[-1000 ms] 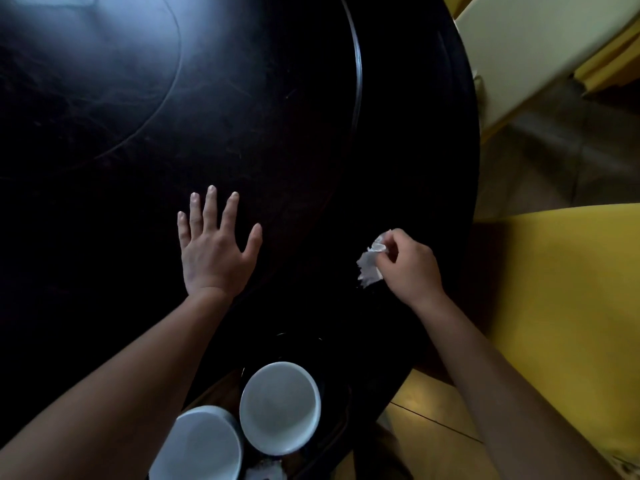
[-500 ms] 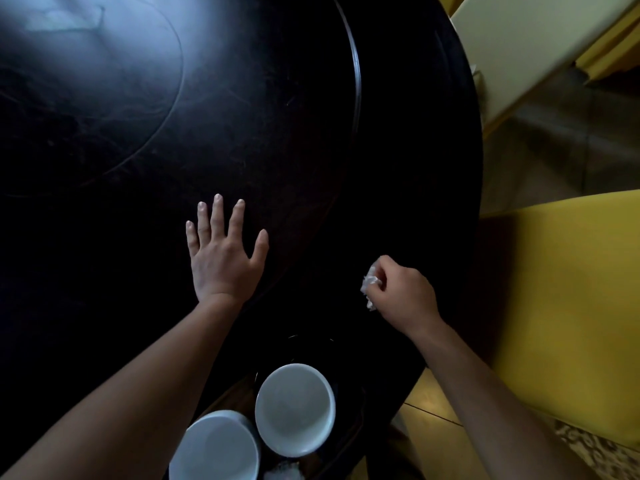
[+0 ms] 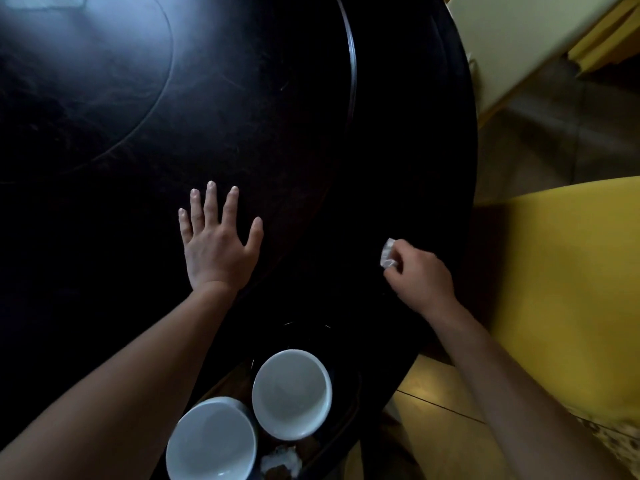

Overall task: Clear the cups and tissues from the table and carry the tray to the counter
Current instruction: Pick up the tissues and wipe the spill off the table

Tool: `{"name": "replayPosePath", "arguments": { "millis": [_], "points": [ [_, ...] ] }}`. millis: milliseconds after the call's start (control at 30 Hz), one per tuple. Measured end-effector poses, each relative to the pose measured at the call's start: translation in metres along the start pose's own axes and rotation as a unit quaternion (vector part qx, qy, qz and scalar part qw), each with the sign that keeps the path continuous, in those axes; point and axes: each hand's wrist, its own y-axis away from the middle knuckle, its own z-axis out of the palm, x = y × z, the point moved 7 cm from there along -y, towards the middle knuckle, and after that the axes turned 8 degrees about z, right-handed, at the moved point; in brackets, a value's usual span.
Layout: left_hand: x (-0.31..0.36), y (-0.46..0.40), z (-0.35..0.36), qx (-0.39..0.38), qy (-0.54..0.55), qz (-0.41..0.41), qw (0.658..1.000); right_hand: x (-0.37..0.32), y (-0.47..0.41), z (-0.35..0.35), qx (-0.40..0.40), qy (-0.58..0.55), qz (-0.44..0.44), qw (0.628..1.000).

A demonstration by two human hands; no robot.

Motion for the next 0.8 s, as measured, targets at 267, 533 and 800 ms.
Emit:
{"name": "replayPosePath", "arguments": {
  "millis": [267,533,800],
  "points": [
    [0.001,-0.001,0.0,0.002,0.002,0.001,1.0,0.041,-0.02,-0.034,0.065,-0.06,0.087,0.992],
    [0.001,-0.001,0.0,-0.001,-0.002,0.0,1.0,0.005,0.04,0.024,-0.013,-0.015,0.005,1.0],
    [0.001,-0.001,0.001,-0.001,0.003,0.001,1.0,0.017,0.024,-0.006,0.064,-0.143,0.016,0.987]
  ]
}}
